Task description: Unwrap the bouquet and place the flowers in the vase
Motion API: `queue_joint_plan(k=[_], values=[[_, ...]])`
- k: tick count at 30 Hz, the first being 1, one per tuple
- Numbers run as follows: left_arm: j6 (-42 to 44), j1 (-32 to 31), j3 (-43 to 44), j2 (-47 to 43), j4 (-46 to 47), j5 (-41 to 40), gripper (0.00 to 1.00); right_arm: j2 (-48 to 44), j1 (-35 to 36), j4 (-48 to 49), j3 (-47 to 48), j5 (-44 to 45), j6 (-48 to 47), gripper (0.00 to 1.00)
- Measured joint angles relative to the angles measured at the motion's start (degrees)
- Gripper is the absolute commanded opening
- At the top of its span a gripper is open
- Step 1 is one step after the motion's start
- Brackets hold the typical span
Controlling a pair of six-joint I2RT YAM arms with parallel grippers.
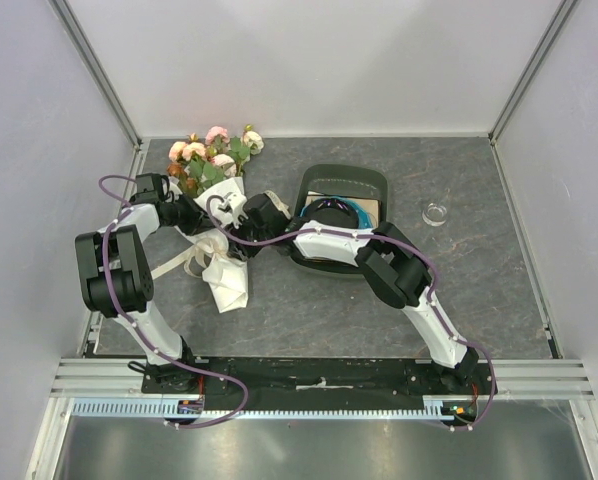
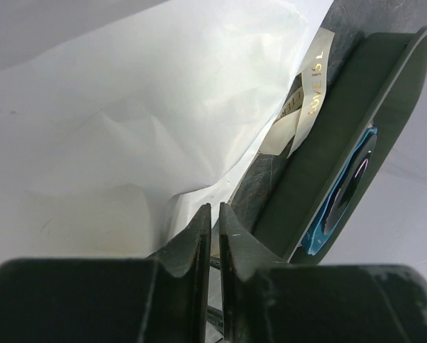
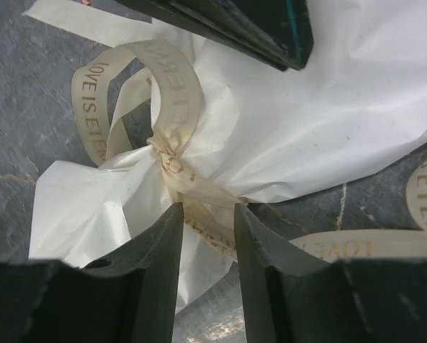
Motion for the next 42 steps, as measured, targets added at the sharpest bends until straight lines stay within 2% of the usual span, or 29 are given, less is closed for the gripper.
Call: queue_joint_plan(k=[4, 9, 20, 24, 25, 28, 32, 35, 42], values=[[-0.02, 0.00, -0.22, 0.15, 0.37, 0.22, 0.20, 0.00, 0.00, -3.98, 2.95, -1.07, -6.47, 0.48], [-0.02, 0.00, -0.72, 0.79, 0.76, 0.39, 0.20, 0.00, 0.15, -5.77, 6.03, -2.36, -11.50, 0.48], [-0.02, 0.00, -0.83, 1.25, 1.38, 0.44, 0.21, 3.72, 1.64, -7.85, 11.47, -3.43, -14.80, 0.41], [-0.02, 0.00, -1.11, 1.29, 1.51, 0.44, 0.21, 5.55, 1.90, -8.57, 12.92, -3.80, -14.95, 0.33], [-0.02, 0.00, -1.18, 1.33, 1.53, 0.44, 0.21, 5.81, 1.95, -8.72, 13.16, -3.82, -14.99, 0.26], [-0.02, 0.00, -1.20, 1.57, 1.62, 0.44, 0.21, 6.03, 1.99, -9.11, 13.60, -3.72, -15.19, 0.14], [-0.02, 0.00, -1.20, 1.84, 1.70, 0.44, 0.21, 6.03, 1.99, -9.14, 13.92, -2.56, -15.10, 0.11], [-0.02, 0.00, -1.20, 2.14, 1.70, 0.39, 0.20, 5.99, 1.99, -9.16, 13.92, -1.38, -14.78, 0.01], [-0.02, 0.02, -1.20, 2.86, 1.68, 0.33, 0.20, 3.91, 2.10, -9.11, 12.96, 0.90, -13.00, 0.00]])
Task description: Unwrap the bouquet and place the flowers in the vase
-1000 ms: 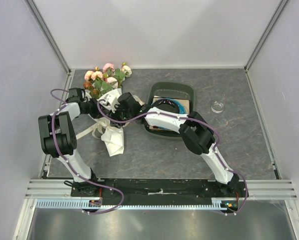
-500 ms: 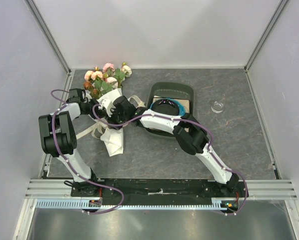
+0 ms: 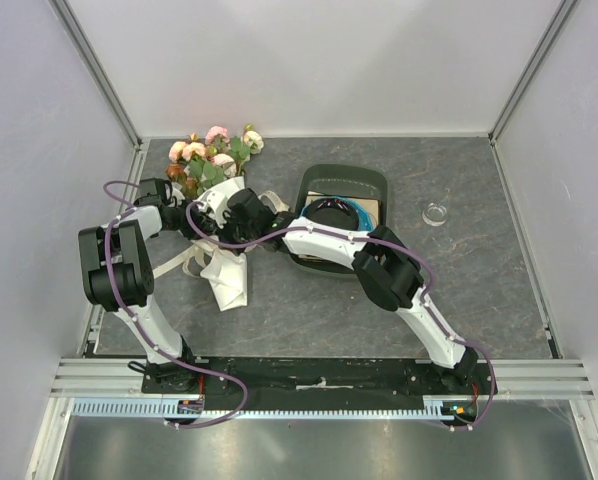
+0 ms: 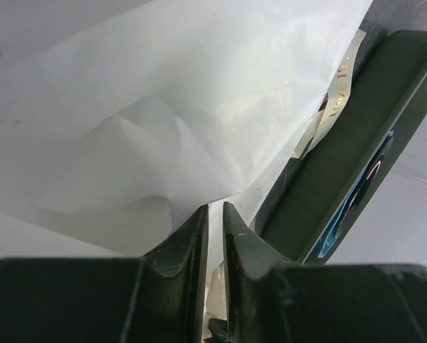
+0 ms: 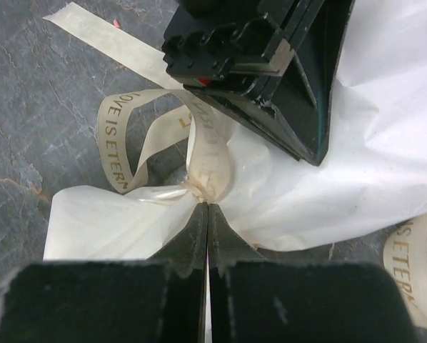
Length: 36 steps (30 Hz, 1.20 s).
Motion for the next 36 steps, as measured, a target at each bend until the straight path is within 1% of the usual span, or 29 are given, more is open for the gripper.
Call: queue_joint_plan(k=[8, 11, 15, 19, 24, 27, 30, 33, 36], values=[[0.00, 0.00, 0.00, 0.02, -0.02, 0.02, 0.20, -5.20, 0.50, 1.16, -4.90, 2.62, 1.68, 0.00], [0.00, 0.02, 0.00, 0.04, -0.15, -0.04, 0.20, -9.44, 0.83, 3.19, -10.12, 4.50, 3.52, 0.00], [0.02, 0.04, 0.04, 0.55, -0.28, -0.22, 0.21, -14.47, 1.68, 5.90, -14.21, 6.10, 5.57, 0.00], [0.02, 0.13, 0.11, 1.20, -0.46, -0.42, 0.21, -18.69, 2.64, 8.04, -15.50, 8.17, 6.84, 0.00], [0.02, 0.33, 0.13, 1.22, -0.66, -0.42, 0.21, -23.65, 3.13, 8.31, -15.63, 10.91, 7.30, 0.00], [0.02, 0.35, 0.13, 1.22, -0.68, -0.42, 0.21, -26.12, 3.10, 7.67, -14.71, 13.07, 7.28, 0.00], [0.02, 0.35, 0.13, 1.22, -0.68, -0.42, 0.21, -27.10, 3.10, 7.06, -11.63, 14.88, 7.04, 0.00], [0.02, 0.35, 0.13, 1.22, -0.70, -0.44, 0.21, -27.65, 3.10, 6.14, -6.40, 16.41, 6.34, 0.00], [0.02, 0.35, 0.13, 1.22, -0.70, -0.44, 0.21, -28.26, 3.10, 4.50, 0.92, 17.79, 5.25, 0.00]])
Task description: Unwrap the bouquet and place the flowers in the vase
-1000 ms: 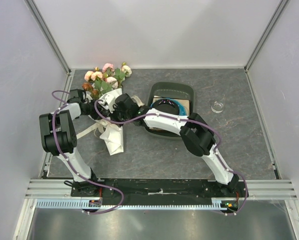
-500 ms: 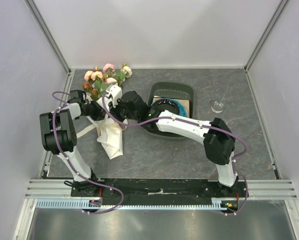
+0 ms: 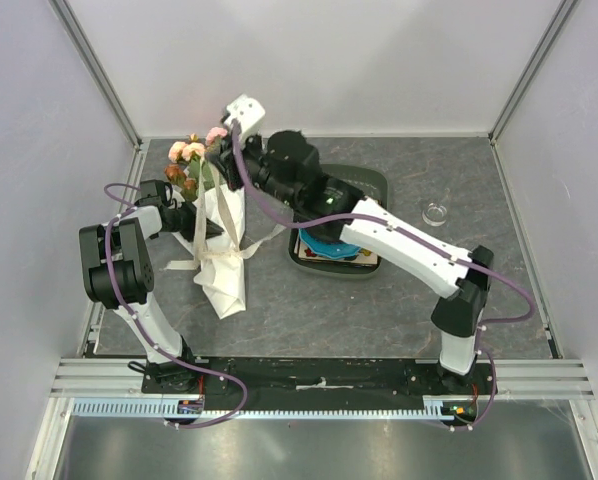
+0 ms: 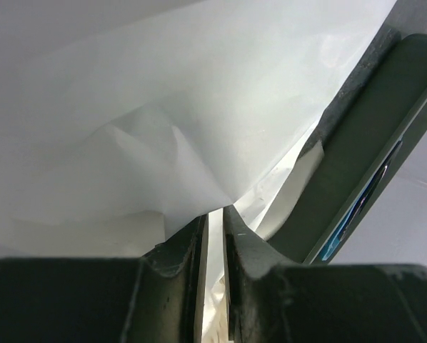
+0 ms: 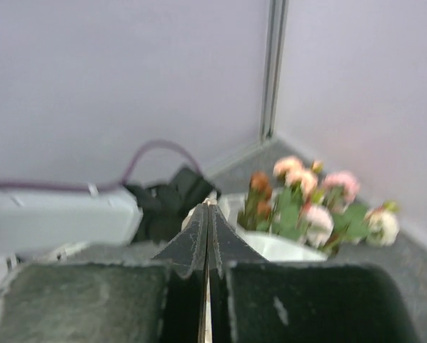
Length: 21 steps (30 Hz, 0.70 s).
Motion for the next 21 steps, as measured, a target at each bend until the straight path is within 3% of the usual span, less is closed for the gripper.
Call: queue_joint_plan(k=[4, 8, 16, 21], values=[[0.00, 0.00, 0.00, 0.00, -0.02, -0.02, 0.21, -2.40, 0.00, -0.39, 8.57, 2.05, -1.79, 0.00], [0.00, 0.00, 0.00, 0.00, -0.02, 0.00, 0.21, -9.33, 0.00, -0.09, 9.86, 4.81, -3.85, 0.00], [0.00, 0.02, 0.11, 0.00, -0.20, -0.02, 0.21, -34.40, 0.00, 5.09, -5.53, 14.16, -9.05, 0.00], [0.00, 0.02, 0.11, 0.00, -0.24, -0.02, 0.21, -45.70, 0.00, 6.99, -12.81, 25.44, -15.74, 0.00]])
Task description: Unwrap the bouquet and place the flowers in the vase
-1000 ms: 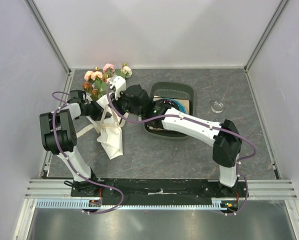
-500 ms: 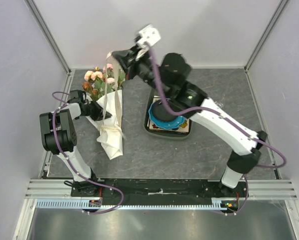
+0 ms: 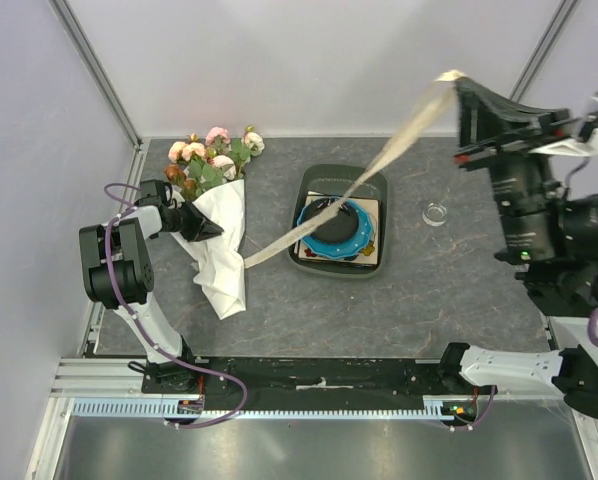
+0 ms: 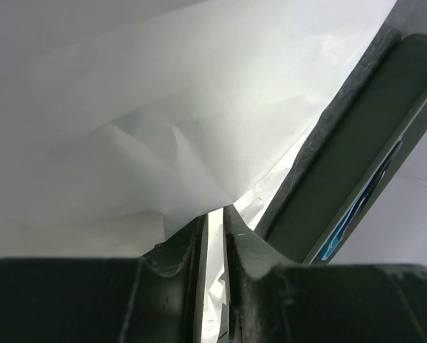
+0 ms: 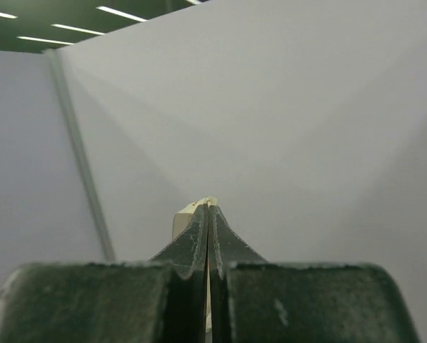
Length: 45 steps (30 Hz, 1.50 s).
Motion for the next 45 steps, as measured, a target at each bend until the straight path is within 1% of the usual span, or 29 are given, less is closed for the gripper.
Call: queue_joint_plan(k=[3, 4, 5, 8, 10, 11, 15, 21, 28, 30, 32, 37, 39, 41, 45], values=[[0.00, 0.02, 0.00, 0.00, -0.02, 0.00, 0.21, -2.97, 0.00, 1.22, -0.90, 8.83, -6.54, 0.00], [0.00, 0.02, 0.00, 0.00, -0.04, 0.00, 0.21, -3.30, 0.00, 2.73, -0.98, 13.55, -10.36, 0.00], [0.00, 0.02, 0.00, -0.02, -0.07, -0.02, 0.21, -3.30, -0.02, 3.87, -1.03, 16.04, -13.22, 0.00], [0.00, 0.02, 0.00, -0.02, -0.09, -0.07, 0.21, -2.51, -0.07, 11.17, -1.90, 26.38, -25.51, 0.00], [0.00, 0.02, 0.00, -0.02, -0.11, -0.13, 0.21, -2.56, -0.11, 13.77, -1.90, 29.94, -30.67, 0.00], [0.00, 0.02, 0.00, -0.02, -0.13, -0.15, 0.21, -2.80, -0.11, 13.84, -1.86, 31.08, -32.59, 0.00], [0.02, 0.02, 0.00, -0.02, -0.15, -0.17, 0.21, -5.66, -0.09, 12.04, -0.24, 32.41, -34.16, 0.00], [0.02, 0.02, 0.00, -0.11, -0.17, -0.22, 0.21, -12.17, 0.11, 12.48, 4.66, 35.21, -38.29, 0.00], [0.02, 0.02, 0.00, -0.79, -0.61, -0.92, 0.21, -16.20, 1.81, 12.83, 5.49, 37.75, -41.44, 0.00], [0.02, 0.02, 0.00, -0.79, -0.63, -1.11, 0.22, -16.28, 3.08, 12.81, 4.68, 38.34, -41.31, 0.00], [0.02, 0.02, 0.00, -0.81, -0.68, -1.25, 0.22, -16.90, 4.20, 12.96, 1.22, 38.56, -39.80, 0.00], [0.04, 0.02, 0.00, -1.27, -0.90, -1.49, 0.23, -19.52, 6.21, 12.79, -17.03, 40.44, -30.51, 0.00], [0.04, 0.02, -0.02, -1.84, -1.03, -1.49, 0.23, -19.76, 6.29, 13.92, -26.86, 42.21, -25.00, 0.00], [0.04, 0.02, -0.02, -2.32, -1.01, -1.46, 0.23, -19.28, 6.45, 12.61, -37.00, 44.28, -17.46, 0.00], [0.04, 0.02, -0.15, -3.04, -0.98, -1.40, 0.23, -18.08, 6.29, 8.35, -50.34, 47.58, -2.75, 0.00]])
